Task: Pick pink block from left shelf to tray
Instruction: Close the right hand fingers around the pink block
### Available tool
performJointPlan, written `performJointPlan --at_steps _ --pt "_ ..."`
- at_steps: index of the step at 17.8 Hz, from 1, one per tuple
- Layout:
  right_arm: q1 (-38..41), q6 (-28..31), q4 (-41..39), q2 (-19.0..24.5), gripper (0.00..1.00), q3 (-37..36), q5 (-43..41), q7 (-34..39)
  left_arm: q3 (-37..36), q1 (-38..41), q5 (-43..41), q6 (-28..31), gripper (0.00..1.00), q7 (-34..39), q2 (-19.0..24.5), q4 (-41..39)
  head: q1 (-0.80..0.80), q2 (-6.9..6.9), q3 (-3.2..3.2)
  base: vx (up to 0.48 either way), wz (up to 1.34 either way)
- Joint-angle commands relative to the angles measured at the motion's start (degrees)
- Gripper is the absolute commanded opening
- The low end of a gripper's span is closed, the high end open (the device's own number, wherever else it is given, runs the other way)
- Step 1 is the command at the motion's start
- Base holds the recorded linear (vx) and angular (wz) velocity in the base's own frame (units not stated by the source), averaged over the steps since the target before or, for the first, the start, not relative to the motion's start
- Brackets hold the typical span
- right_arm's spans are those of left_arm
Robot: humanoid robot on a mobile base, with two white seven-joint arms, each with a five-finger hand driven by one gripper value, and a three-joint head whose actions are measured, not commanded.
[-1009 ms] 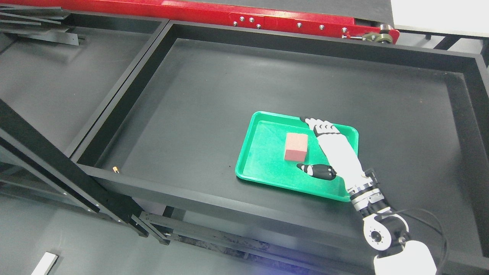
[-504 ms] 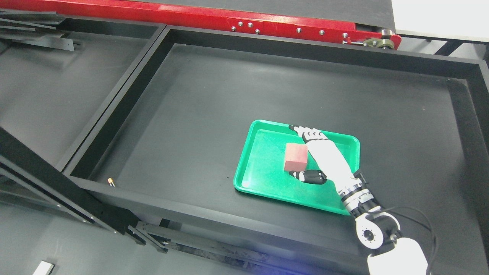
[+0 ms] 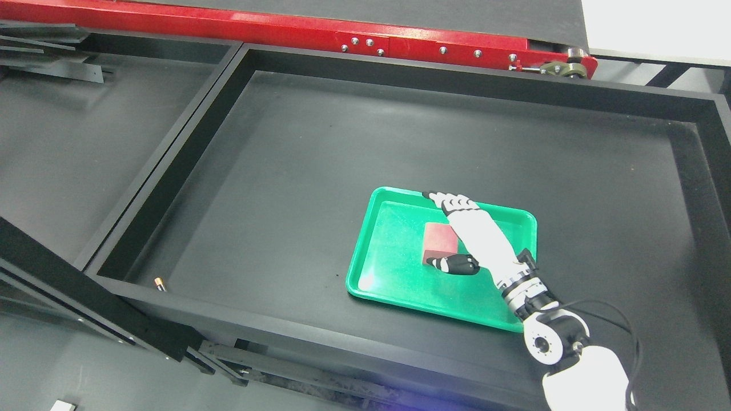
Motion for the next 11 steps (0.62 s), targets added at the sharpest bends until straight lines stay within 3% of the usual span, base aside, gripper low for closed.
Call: performJointPlan --at_steps 1,11 --pt "-0.04 -0.37 3.59 -0.92 0.98 2.39 1.61 0.42 0.0 -1.67 0.0 -0.02 1.0 0.05 1.0 -1.0 0.0 0.0 0.0 0.0 0.0" --pt "-1.27 -0.19 6.66 -0.92 0.95 2.48 4.07 1.21 0.0 -1.67 0.0 -0.02 1.0 0.05 1.0 -1.0 0.0 0.0 0.0 0.0 0.0"
